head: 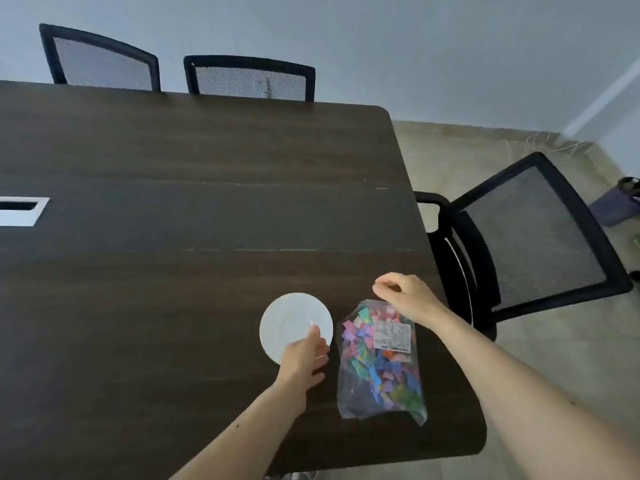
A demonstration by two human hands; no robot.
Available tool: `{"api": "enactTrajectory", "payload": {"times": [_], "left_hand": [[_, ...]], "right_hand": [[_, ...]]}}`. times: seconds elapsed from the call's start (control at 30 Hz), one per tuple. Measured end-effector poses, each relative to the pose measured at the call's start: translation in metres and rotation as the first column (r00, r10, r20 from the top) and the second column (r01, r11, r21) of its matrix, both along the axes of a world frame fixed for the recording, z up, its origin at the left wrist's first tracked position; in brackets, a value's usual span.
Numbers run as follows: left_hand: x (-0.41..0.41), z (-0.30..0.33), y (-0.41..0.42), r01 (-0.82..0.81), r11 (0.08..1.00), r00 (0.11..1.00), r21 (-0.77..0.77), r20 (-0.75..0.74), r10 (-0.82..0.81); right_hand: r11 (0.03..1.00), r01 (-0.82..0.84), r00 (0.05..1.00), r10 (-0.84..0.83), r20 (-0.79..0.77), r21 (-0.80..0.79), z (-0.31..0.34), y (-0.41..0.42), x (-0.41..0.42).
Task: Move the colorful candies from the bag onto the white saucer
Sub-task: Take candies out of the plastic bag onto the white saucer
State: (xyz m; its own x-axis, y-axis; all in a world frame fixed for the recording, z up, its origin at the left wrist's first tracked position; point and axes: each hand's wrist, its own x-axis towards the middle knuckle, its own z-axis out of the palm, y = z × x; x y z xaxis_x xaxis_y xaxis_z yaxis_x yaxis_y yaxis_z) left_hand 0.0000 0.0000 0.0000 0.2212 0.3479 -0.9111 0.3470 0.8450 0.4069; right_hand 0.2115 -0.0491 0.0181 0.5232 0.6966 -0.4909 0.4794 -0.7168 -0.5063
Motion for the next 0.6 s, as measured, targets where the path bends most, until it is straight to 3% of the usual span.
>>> {"api": "enactTrajectory", "payload": {"times": [0.23, 0.47, 0.6], "left_hand": [[0.006, -0.021, -0.034, 0.209, 0.978, 0.978, -0.012, -0.002, -0.209], [0.011, -0.039, -0.045, 0.295, 0.953, 0.955, 0.071, -0.063, -0.291], [0.016, -0.040, -0.047, 0.305, 0.942, 0.951, 0.138, -0.096, -0.294]], "right_hand": [[0.956, -0.184, 0.975, 0.208, 0.083, -0.229, -0.006, -0.004, 0.012], [0.932, -0.269, 0.951, 0.297, 0.088, -0.242, -0.020, -0.007, 0.023], [0.948, -0.238, 0.964, 0.257, 0.069, -0.210, -0.028, -0.011, 0.029]]}}
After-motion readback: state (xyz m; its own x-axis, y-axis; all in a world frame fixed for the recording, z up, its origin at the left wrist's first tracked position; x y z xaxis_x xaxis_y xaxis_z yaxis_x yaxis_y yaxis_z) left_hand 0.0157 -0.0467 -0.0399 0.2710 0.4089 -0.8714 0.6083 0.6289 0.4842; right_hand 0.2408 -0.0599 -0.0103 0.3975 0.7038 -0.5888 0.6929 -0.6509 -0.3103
